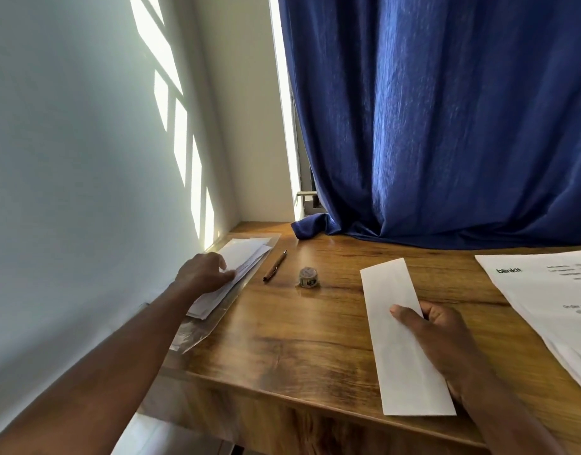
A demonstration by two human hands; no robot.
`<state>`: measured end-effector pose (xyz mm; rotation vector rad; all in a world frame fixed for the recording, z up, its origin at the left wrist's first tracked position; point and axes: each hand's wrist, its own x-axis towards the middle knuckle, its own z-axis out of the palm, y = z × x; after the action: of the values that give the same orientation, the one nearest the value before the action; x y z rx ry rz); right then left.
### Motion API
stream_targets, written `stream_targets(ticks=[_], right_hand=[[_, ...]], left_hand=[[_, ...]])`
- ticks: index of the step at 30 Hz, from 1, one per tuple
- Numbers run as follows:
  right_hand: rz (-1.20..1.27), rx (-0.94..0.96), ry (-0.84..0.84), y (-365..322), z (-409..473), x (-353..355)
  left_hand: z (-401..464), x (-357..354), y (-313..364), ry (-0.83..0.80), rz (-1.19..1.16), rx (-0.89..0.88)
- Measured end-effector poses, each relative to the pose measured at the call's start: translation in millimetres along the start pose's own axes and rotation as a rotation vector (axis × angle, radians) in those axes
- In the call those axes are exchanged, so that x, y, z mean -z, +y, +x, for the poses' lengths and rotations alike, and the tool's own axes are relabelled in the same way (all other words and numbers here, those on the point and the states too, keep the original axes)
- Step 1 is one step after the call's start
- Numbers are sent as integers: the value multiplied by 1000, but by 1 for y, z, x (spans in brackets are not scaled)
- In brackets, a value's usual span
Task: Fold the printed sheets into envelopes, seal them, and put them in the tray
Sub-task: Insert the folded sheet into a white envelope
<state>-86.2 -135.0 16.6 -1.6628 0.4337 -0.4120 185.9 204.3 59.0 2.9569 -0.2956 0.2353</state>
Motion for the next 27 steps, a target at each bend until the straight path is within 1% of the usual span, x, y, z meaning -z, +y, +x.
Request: stream_targets(ticks=[3, 6, 8, 11, 13, 15, 18, 20, 21, 23, 25, 27], right_hand=[[-9, -5, -10, -2, -1, 0], [-20, 1, -6, -4, -4, 0], [-13, 0, -4, -6, -6, 0], [-11, 1, -1, -6, -7, 0], [-17, -12, 0, -5, -6, 0], [-1, -6, -17, -6, -5, -1], [-23, 69, -40, -8, -6, 0], [-14, 130, -47, -8, -7, 0], [13, 141, -59, -7, -7, 1], [102, 92, -95, -8, -10, 4], [197, 18, -123, -12, -14, 11], [212, -3, -126, -20, -19, 23]], left_hand=[[1, 4, 1, 38, -13, -21], [-4, 13, -2, 128, -9, 7], [-10, 27, -3, 232, 1, 29], [-23, 58, -3, 432, 25, 44], [-34, 80, -2, 542, -52, -6], [-47, 101, 3, 558, -223, -121], [-75, 123, 23, 482, -472, -283], [-93, 127, 39, 390, -639, -360], [-102, 128, 47, 324, -723, -390], [-117, 126, 62, 168, -877, -413], [-127, 117, 76, -18, -995, -398], [-132, 103, 90, -217, -1059, -367]])
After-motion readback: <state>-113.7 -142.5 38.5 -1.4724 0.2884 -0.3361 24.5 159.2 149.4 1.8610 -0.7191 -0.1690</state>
